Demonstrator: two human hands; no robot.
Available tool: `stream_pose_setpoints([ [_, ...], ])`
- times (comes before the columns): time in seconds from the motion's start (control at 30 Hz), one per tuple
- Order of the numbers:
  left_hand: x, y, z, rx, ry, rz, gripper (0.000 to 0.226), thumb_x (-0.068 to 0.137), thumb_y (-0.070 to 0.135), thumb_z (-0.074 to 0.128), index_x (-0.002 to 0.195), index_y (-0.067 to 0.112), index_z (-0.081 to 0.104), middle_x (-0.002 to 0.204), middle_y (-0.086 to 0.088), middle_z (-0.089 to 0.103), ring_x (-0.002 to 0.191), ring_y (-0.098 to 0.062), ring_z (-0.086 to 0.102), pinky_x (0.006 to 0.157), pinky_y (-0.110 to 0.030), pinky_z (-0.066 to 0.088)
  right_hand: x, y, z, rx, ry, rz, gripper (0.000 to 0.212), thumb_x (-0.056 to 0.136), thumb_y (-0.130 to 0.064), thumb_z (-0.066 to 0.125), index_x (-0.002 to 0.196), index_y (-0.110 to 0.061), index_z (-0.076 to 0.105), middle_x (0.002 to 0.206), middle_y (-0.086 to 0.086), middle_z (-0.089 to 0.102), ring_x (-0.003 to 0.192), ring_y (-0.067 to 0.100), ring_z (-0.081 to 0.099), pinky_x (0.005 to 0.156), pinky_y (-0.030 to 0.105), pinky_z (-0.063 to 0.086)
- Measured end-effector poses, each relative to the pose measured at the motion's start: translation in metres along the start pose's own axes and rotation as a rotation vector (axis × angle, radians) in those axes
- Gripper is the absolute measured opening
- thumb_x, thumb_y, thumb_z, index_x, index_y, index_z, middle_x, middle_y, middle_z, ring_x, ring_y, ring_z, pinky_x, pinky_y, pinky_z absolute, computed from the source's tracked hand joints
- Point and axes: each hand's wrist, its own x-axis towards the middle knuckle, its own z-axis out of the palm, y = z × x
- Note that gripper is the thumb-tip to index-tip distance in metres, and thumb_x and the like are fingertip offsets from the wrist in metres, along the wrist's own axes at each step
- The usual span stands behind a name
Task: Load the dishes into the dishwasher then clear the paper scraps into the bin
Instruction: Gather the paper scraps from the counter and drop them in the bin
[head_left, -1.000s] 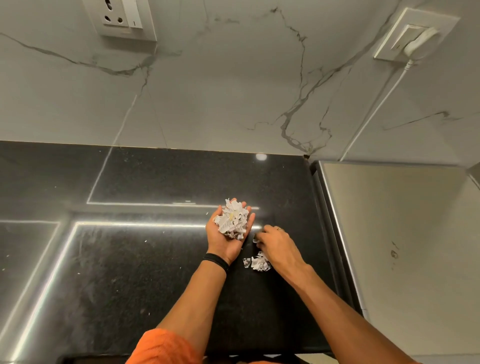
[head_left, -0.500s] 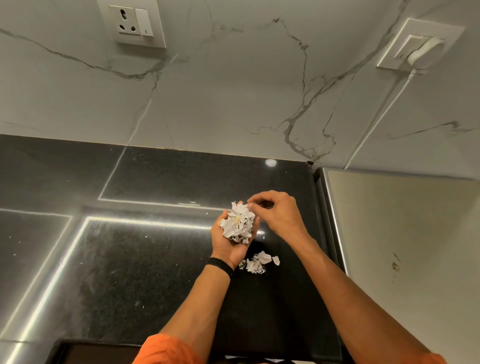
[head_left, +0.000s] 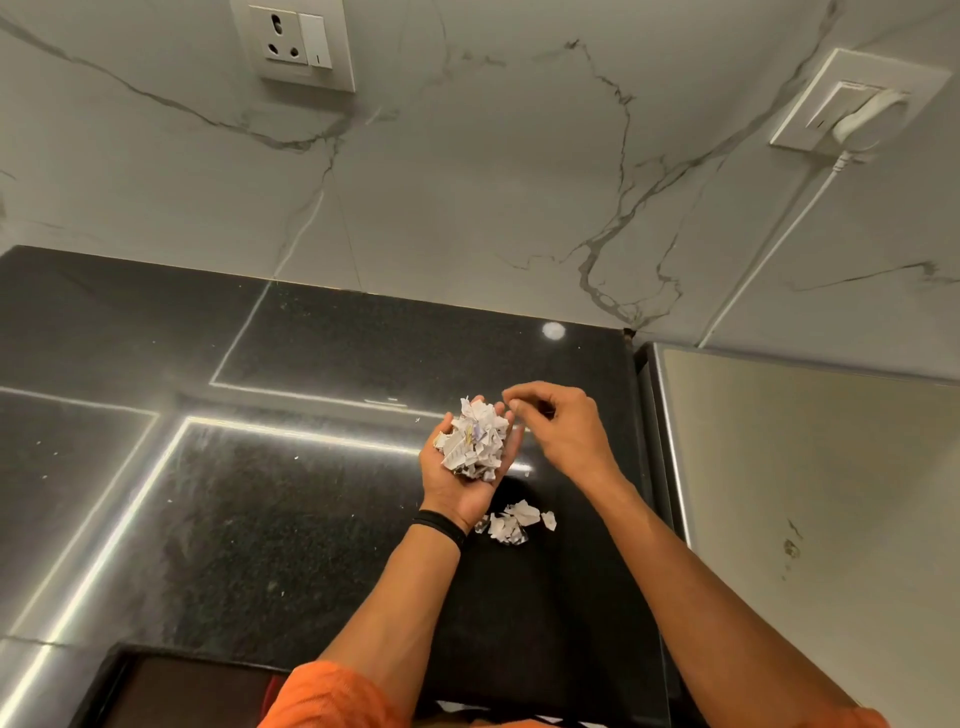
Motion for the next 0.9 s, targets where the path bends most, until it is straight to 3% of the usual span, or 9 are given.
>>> stream_pose_setpoints([
  [0.07,-0.001,0.004,-0.003,-0.019,0.014,0.018,0.051,0.100,0.037,0.049,0.141,0.008,0.056,0.140,-0.022,0.059,0.130,-0.037,0.057,0.111,-0.055,0.042,0.000,0.015,-0.002,-0.140,-0.032,0.026,0.023,0.097,-0.016,0.065,0.116,-0.025,0.075,0.112,-0.012,0.074,0.105,-0.001,0.065,0.093,0.015,0.049],
  [0.17,-0.004,0.012,-0.008,-0.030,0.021,0.038,0.050,0.100,0.035,0.049,0.141,0.008,0.057,0.140,-0.020,0.060,0.131,-0.037,0.056,0.111,-0.055,0.042,-0.010,0.043,0.004,-0.434,-0.281,0.098,0.032,0.099,-0.020,0.063,0.131,-0.022,0.067,0.129,-0.002,0.068,0.121,0.016,0.061,0.103,0.032,0.048],
  [0.3,-0.012,0.019,-0.017,-0.057,0.018,0.082,0.050,0.100,0.035,0.049,0.142,0.009,0.057,0.143,-0.020,0.057,0.133,-0.037,0.054,0.108,-0.055,0.045,-0.038,0.053,0.026,-0.611,-0.390,0.053,0.035,0.100,-0.035,0.059,0.132,-0.020,0.062,0.129,0.000,0.055,0.125,0.022,0.050,0.101,0.038,0.048],
  [0.43,-0.015,0.017,-0.030,-0.060,0.019,0.110,0.054,0.100,0.037,0.049,0.147,0.011,0.051,0.147,-0.018,0.053,0.133,-0.036,0.054,0.108,-0.054,0.045,-0.066,0.041,0.051,-0.601,-0.420,-0.024,0.055,0.093,-0.055,0.062,0.136,-0.020,0.056,0.135,-0.001,0.047,0.126,0.020,0.044,0.100,0.037,0.049],
  [0.5,-0.017,0.013,-0.034,-0.061,0.026,0.116,0.054,0.101,0.038,0.047,0.147,0.010,0.051,0.146,-0.019,0.054,0.134,-0.036,0.053,0.108,-0.055,0.045,-0.073,0.040,0.058,-0.620,-0.470,-0.061,0.062,0.091,-0.052,0.066,0.143,-0.022,0.051,0.137,0.000,0.045,0.127,0.022,0.042,0.100,0.039,0.049],
  [0.6,-0.023,0.007,-0.038,-0.065,0.042,0.138,0.052,0.102,0.038,0.046,0.144,0.008,0.054,0.145,-0.020,0.055,0.136,-0.037,0.051,0.109,-0.055,0.044,-0.078,0.045,0.057,-0.648,-0.497,-0.164,0.042,0.098,-0.030,0.062,0.138,-0.022,0.057,0.134,0.003,0.048,0.122,0.023,0.044,0.095,0.039,0.049],
  [0.7,-0.029,0.003,-0.043,-0.075,0.059,0.157,0.051,0.102,0.037,0.047,0.143,0.008,0.055,0.144,-0.020,0.056,0.136,-0.036,0.051,0.110,-0.055,0.043,-0.078,0.053,0.049,-0.654,-0.457,-0.260,0.025,0.101,-0.021,0.054,0.122,-0.019,0.067,0.120,0.005,0.057,0.111,0.023,0.055,0.085,0.034,0.048],
  [0.8,-0.034,-0.002,-0.048,-0.061,0.070,0.172,0.052,0.101,0.036,0.048,0.145,0.008,0.054,0.145,-0.019,0.055,0.136,-0.036,0.052,0.111,-0.055,0.043,-0.071,0.058,0.036,-0.522,-0.370,-0.168,0.020,0.098,-0.016,0.058,0.110,-0.018,0.074,0.110,0.004,0.068,0.105,0.025,0.065,0.087,0.037,0.053],
  [0.9,-0.040,-0.012,-0.053,-0.052,0.080,0.193,0.053,0.099,0.035,0.049,0.145,0.008,0.054,0.145,-0.020,0.055,0.135,-0.037,0.052,0.112,-0.054,0.042,-0.062,0.052,0.022,-0.214,-0.189,-0.020,0.024,0.094,-0.019,0.070,0.117,-0.022,0.076,0.116,-0.002,0.074,0.109,0.012,0.066,0.099,0.031,0.052],
])
